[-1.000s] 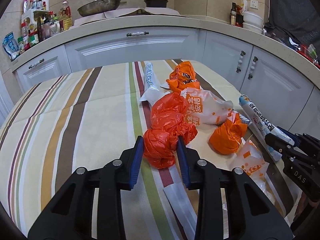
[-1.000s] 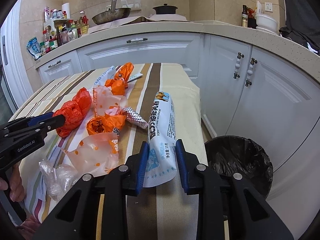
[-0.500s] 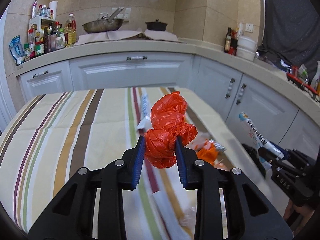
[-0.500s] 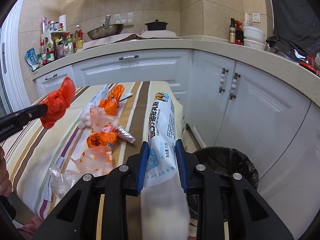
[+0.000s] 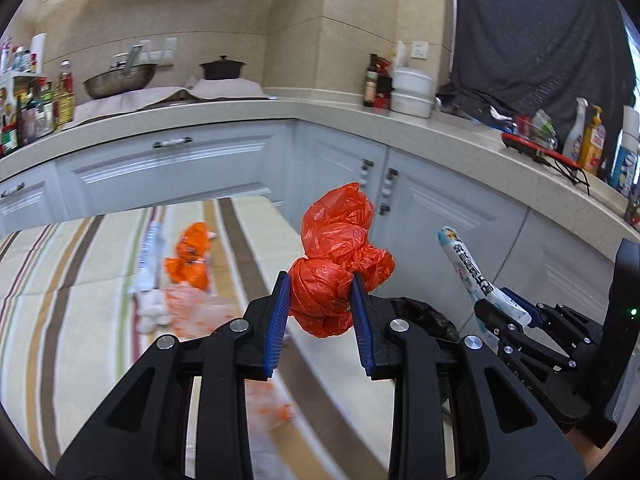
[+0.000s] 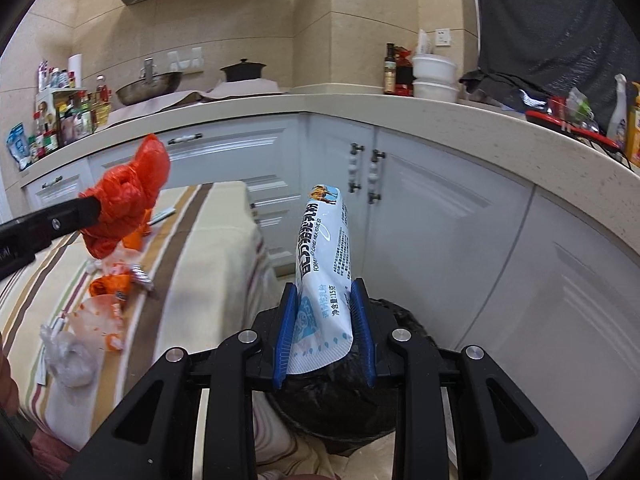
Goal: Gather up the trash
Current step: 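Carry the packet and red bag over the black bin and open both tools, then move both open tools back over the table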
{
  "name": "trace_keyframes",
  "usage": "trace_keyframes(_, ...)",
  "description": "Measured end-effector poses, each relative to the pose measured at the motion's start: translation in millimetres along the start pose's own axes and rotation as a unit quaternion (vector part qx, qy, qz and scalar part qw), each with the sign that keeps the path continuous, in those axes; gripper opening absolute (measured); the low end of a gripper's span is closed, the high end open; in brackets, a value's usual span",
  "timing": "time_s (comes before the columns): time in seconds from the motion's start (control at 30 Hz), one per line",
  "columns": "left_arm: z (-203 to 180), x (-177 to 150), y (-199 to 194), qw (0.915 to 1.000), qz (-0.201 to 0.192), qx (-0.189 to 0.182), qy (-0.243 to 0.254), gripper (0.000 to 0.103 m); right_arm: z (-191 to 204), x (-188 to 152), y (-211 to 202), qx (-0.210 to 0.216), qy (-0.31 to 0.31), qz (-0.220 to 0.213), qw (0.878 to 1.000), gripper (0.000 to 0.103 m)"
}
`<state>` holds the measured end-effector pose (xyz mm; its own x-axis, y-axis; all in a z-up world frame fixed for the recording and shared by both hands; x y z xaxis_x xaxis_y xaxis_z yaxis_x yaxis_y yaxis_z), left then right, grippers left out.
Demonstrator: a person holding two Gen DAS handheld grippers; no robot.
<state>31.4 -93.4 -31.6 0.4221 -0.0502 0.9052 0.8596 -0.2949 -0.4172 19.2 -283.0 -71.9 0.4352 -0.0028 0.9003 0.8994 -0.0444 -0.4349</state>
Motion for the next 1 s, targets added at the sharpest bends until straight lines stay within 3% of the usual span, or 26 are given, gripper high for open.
trace_keyframes(0.23, -52.5, -12.7, 38.2, 0.9992, 0.028, -0.021, 0.02, 0.029, -30.3, -11.4, 11.5, -0.011, 0.013, 0.008, 1.0, 0.029)
trace_keyframes(0.47, -83.6, -23.8, 76.7, 0.998, 0.057, -0.012, 0.027, 0.031, -54.3, -22.7, 33.6, -0.011, 0.027, 0.027, 0.999, 0.03)
trace_keyframes(0.53, -87.3, -26.3, 87.8, 0.9976, 0.064, -0.003, 0.028, 0.037, -60.7, -26.4, 42.1, -0.018, 0.033, 0.032, 0.999, 0.034)
trace_keyframes(0.6, -88.0, -27.8, 95.1, 0.9974, 0.067, 0.005, 0.027, 0.05, -66.5, -31.4, 50.6, -0.025, 0.041, 0.036, 0.998, 0.048)
trace_keyframes(0.83, -76.6, -24.9, 87.7, 0.9977, 0.062, 0.011, 0.024, 0.058, -62.3, -34.6, 48.5, -0.032, 0.049, 0.033, 0.998, 0.052)
trace_keyframes(1.0, -57.0, -19.6, 59.1, 0.9986, 0.043, 0.02, 0.025, 0.063, -44.3, -22.1, 34.6, -0.017, 0.042, 0.018, 0.999, 0.055)
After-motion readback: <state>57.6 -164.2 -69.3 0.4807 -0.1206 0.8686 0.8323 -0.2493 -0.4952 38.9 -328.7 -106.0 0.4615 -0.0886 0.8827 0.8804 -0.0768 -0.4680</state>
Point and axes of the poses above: each gripper's, at about its wrist camera, not at the fingertips, and y roughly the way its jaws point, z to its left, x to its top, the point moved 1 cm from there along y, roughly the way its jaws point, and after that the axes turned 5 degrees about -z, right-handed, at the moved point
